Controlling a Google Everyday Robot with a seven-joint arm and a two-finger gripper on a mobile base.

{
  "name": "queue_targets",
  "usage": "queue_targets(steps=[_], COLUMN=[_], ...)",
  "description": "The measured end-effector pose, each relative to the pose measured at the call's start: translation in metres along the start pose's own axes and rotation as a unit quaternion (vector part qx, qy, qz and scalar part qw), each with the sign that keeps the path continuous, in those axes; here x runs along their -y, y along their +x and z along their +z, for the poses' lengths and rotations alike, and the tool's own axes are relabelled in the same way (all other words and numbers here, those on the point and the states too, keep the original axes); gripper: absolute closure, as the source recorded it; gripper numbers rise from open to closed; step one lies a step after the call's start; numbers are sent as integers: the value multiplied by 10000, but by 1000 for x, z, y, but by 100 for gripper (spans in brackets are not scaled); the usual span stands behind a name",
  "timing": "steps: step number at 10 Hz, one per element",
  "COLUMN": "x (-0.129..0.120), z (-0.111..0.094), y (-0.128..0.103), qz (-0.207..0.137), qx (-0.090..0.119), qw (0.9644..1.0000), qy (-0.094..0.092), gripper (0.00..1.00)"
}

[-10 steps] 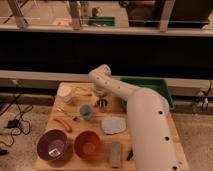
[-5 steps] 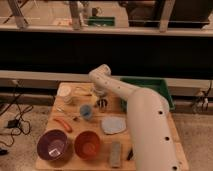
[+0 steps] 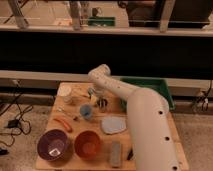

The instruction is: Place sponge in metal cup

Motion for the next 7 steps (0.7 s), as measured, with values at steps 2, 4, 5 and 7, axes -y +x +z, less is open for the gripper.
queue_targets(steps=[2,4,5,7], x=[0,1,1,4], z=[1,1,1,1], y=[0,0,0,0], qz=[-1,-7,-5,16], qx=[-5,-10,-9,8], qw=[10000,10000,10000,10000], qy=[7,18,21,36], gripper=[47,63,74,93])
